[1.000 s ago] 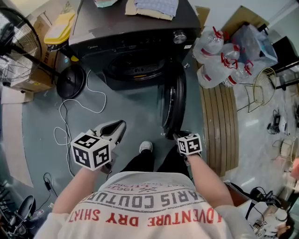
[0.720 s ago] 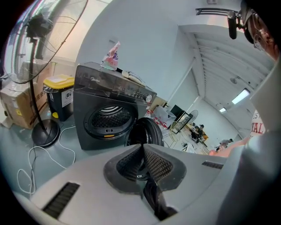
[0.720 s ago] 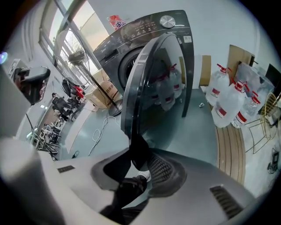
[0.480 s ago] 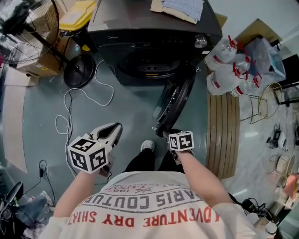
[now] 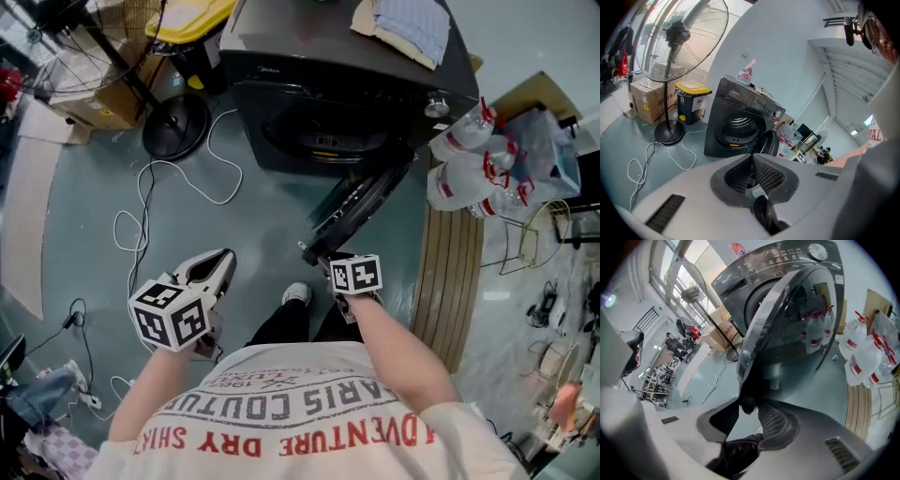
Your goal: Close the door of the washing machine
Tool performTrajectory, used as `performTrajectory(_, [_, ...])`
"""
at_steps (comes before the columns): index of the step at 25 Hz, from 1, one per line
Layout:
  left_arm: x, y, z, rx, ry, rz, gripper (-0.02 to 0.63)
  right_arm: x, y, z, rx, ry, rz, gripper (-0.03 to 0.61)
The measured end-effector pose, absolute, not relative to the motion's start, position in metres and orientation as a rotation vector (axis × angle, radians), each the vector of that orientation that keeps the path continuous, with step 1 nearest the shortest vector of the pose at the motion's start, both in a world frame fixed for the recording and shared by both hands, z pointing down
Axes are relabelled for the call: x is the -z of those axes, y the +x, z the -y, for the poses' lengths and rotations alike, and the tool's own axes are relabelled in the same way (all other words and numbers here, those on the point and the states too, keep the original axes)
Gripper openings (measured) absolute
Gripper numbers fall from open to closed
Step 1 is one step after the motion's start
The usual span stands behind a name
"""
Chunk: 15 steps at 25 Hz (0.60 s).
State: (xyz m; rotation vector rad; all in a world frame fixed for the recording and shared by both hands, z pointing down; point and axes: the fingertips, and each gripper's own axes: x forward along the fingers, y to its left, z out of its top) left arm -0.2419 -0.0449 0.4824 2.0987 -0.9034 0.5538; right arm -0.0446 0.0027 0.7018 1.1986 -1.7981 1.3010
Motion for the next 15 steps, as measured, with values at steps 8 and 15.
performTrajectory(8, [-0.485,-0.271,0.047,-0.558,2.065,0.963,0.040,-0.694,-0.077,0.029,-1.259,1.046,1.918,0.169])
performTrajectory(15, [-0.486,-0.268,0.063,-0.566,2.046,0.992,0.040,-0.680,-0.088,0.057,-1.211,0.880,2.062,0.183])
